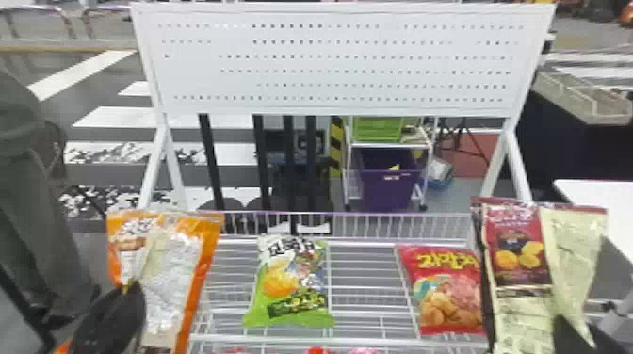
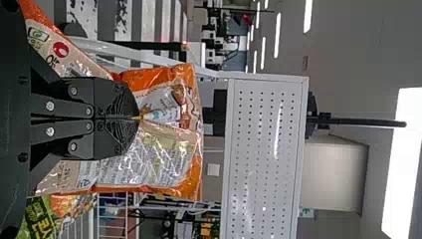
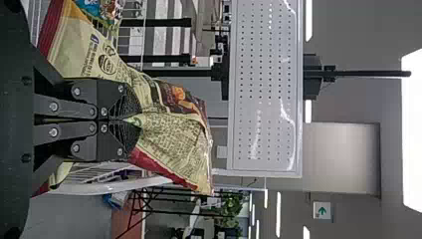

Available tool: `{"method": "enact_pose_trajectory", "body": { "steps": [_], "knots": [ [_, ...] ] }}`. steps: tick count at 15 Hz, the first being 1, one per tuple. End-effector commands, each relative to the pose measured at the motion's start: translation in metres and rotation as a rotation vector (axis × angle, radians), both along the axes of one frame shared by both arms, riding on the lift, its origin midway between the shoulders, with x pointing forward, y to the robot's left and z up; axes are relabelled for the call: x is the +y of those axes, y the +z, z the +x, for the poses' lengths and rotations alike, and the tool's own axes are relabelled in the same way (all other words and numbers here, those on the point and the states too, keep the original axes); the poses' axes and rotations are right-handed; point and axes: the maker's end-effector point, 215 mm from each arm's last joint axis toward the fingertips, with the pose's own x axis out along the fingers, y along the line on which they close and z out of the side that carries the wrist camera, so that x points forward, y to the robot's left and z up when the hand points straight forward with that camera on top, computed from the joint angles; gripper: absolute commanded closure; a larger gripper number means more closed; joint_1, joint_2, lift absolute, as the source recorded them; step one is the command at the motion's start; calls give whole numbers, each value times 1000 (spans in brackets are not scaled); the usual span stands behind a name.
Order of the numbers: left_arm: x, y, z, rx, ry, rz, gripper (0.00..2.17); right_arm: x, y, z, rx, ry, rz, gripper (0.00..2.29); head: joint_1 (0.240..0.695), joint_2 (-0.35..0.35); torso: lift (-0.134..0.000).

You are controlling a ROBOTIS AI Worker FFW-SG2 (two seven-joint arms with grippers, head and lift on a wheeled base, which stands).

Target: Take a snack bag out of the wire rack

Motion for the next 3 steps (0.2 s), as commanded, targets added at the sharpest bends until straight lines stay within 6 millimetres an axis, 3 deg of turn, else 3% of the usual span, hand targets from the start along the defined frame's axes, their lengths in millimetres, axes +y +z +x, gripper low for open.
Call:
{"method": "enact_pose_trajectory", "body": {
  "steps": [1,3],
  "knots": [
    [0,0,0,0,0,0,1787,1,0,0,1,5,-1,2246,499,0,0],
    [0,0,0,1,0,0,1784,2,0,0,0,8,0,2246,499,0,0]
  ]
}}
